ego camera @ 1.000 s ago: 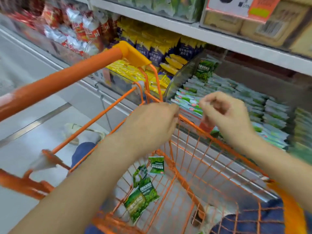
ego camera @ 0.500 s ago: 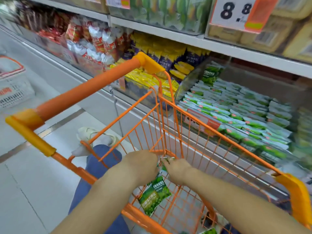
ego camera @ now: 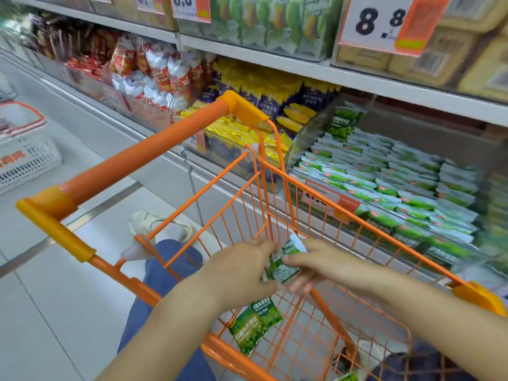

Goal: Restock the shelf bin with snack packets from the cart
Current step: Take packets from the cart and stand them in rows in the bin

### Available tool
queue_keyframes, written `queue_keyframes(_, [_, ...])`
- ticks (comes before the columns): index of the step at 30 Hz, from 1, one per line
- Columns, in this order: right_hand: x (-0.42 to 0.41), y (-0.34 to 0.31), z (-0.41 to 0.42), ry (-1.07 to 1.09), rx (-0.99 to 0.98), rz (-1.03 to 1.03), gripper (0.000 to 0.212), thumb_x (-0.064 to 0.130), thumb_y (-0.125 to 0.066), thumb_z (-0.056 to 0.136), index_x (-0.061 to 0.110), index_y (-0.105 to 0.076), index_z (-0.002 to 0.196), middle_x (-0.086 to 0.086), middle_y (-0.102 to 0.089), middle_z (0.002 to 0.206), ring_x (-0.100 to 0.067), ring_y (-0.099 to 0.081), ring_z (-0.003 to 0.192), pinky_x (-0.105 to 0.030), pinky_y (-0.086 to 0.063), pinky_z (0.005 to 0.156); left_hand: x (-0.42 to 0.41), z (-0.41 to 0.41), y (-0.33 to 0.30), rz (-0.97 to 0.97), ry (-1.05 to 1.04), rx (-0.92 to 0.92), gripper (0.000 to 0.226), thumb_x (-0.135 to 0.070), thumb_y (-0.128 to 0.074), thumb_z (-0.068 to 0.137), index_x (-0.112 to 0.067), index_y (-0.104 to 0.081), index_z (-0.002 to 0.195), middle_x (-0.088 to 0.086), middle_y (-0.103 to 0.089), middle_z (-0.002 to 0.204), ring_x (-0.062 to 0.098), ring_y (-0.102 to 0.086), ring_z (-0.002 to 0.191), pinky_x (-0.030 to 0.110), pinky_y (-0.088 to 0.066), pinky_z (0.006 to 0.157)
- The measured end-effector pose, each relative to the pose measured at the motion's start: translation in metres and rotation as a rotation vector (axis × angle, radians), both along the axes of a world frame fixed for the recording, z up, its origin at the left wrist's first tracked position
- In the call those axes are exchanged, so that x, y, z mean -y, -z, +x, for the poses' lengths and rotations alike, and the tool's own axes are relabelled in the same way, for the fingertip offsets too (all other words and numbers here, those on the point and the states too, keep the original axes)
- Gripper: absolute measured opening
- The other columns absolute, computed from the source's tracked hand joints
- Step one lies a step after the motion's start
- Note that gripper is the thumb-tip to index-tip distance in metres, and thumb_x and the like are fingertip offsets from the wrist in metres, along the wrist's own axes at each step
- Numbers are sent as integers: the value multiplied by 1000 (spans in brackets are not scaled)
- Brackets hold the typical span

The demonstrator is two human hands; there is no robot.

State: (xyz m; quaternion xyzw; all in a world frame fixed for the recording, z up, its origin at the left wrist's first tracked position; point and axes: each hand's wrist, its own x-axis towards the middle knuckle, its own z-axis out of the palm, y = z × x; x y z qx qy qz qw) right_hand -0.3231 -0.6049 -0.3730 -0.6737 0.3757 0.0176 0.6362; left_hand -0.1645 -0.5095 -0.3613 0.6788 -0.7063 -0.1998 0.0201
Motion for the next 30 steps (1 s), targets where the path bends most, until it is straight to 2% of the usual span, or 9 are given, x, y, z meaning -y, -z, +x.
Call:
queue_keyframes(6, [0, -30, -7, 235, 251, 91, 63, 58, -46, 74, 11, -64, 111, -11, -73, 99, -18, -71, 79, -23, -53, 53, 8, -11, -15, -283, -43, 69, 56, -49, -44, 97, -26, -26, 145, -1, -58, 121, 19, -58, 106, 30, -43, 76])
queue_keyframes(11, [15, -39, -23, 435, 469, -127, 35, 43, -50, 82, 18, -69, 97, 3, -74, 79, -6, -66, 67, -19, -47, 47, 21, -18, -35, -103, -305, -1000, 31, -33, -54, 96, -28, -53, 127, -2, -70, 113, 16, -70, 97, 31, -56, 84])
queue_keyframes(13, [17, -40, -32, 502, 544, -125, 27, 40, -54, 78, 21, -70, 88, 7, -73, 80, -3, -66, 71, -19, -49, 52, 25, -29, -44, 9, -288, -1163, 32, -31, -53, 88, -24, -60, 119, -1, -72, 110, 20, -72, 92, 29, -58, 81])
queue_keyframes(16, [16, -44, -37, 475, 586, -124, 36, 45, -62, 75, 9, -68, 77, -4, -72, 81, -12, -68, 73, -22, -52, 63, 34, -44, -51, 63, -225, -1149, 35, -35, -52, 85, -20, -64, 114, 0, -73, 107, 23, -73, 88, 30, -58, 81])
queue_keyframes(19, [20, -43, -40, 519, 541, -250, 86, 68, -74, 59, -14, -50, 72, -39, -52, 75, -35, -57, 68, -44, -48, 69, 41, -52, -53, 71, -209, -1120, 35, -37, -52, 85, -20, -63, 113, -3, -74, 101, 23, -73, 84, 31, -57, 80])
queue_keyframes(21, [25, -40, -42, 536, 552, -300, 94, 73, -73, 55, -16, -46, 70, -44, -46, 74, -28, -50, 69, -43, -40, 69, 45, -53, -53, 80, -193, -1083, 30, -33, -51, 89, -21, -62, 114, -2, -74, 100, 22, -73, 82, 29, -57, 76])
queue_keyframes(25, [26, -44, -46, 535, 583, -343, 31, 41, -69, 79, 11, -75, 75, -19, -72, 81, -24, -66, 77, -48, -53, 78, 55, -46, -54, 121, -182, -988, 26, -35, -55, 87, -19, -65, 105, 1, -75, 93, 19, -73, 78, 27, -58, 72])
queue_keyframes(28, [29, -45, -46, 631, 600, -276, 26, 31, -62, 77, 12, -75, 91, -8, -75, 89, -18, -71, 80, -39, -58, 80, 71, -38, -54, -57, -167, -867, 35, -44, -59, 82, -19, -71, 102, 5, -75, 91, 23, -71, 82, 38, -56, 75])
queue_keyframes(30, [34, -48, -42, 669, 571, -203, 31, 32, -67, 74, 12, -72, 97, -14, -73, 94, -18, -70, 79, -32, -59, 75, 81, -37, -54, -187, -180, -869, 21, -46, -61, 85, -30, -74, 90, -1, -73, 78, 17, -68, 72, 28, -55, 65])
